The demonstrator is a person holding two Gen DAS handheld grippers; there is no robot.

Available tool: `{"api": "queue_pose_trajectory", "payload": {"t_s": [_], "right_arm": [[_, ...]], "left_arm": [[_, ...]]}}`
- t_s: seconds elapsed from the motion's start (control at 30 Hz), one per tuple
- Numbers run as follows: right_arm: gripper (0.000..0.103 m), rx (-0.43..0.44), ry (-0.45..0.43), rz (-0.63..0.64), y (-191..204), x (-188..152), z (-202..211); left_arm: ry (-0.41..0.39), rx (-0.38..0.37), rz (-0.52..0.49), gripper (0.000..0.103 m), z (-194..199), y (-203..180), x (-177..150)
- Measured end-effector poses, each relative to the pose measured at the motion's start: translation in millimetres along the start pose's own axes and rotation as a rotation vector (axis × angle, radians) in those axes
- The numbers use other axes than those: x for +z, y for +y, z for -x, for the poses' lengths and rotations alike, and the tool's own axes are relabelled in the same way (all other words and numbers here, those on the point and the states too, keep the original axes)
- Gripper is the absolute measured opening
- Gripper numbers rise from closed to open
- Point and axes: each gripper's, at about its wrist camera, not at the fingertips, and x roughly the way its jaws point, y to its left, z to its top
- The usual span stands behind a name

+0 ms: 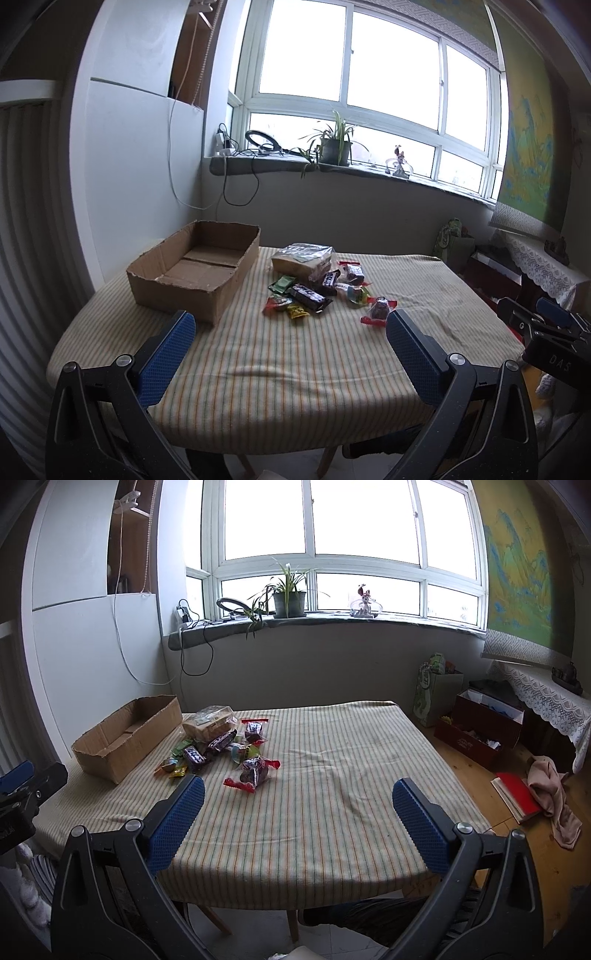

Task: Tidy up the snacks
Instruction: 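Move both tools toward the snacks, right tool over the red-ended pastry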

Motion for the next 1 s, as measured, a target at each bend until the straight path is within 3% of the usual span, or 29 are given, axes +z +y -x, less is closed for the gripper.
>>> {"api": "queue_pose_trajectory", "payload": {"t_s": [0.37, 0.57, 0.63, 0.73, 0.83, 1.0], "right_arm": [[0.103, 0.091, 0.129, 0.02, -3, 2, -70], [0.103, 0.174, 0.223, -0.034, 3, 7, -110], [0.099, 0.192, 0.238, -0.028, 8, 8, -122], [0.093, 0.215, 0.269, -0.018, 17, 9, -138], [0.093, 0.234, 0.298, -0.031, 22, 10, -153], [0.092, 0.233, 0.321, -0.035, 29, 11, -172]], "left_arm": [[0.148, -0.048, 0.004, 0.098, -66, 11, -10], [0.231, -0.094, 0.004, 0.08, -104, 15, -12], [0.259, -0.119, 0.012, 0.067, -118, 17, -11], [0.296, -0.15, 0.019, 0.057, -136, 20, -9], [0.325, -0.172, 0.022, 0.053, -151, 21, -7], [0.327, -0.144, 0.014, 0.053, -173, 25, -4]]}}
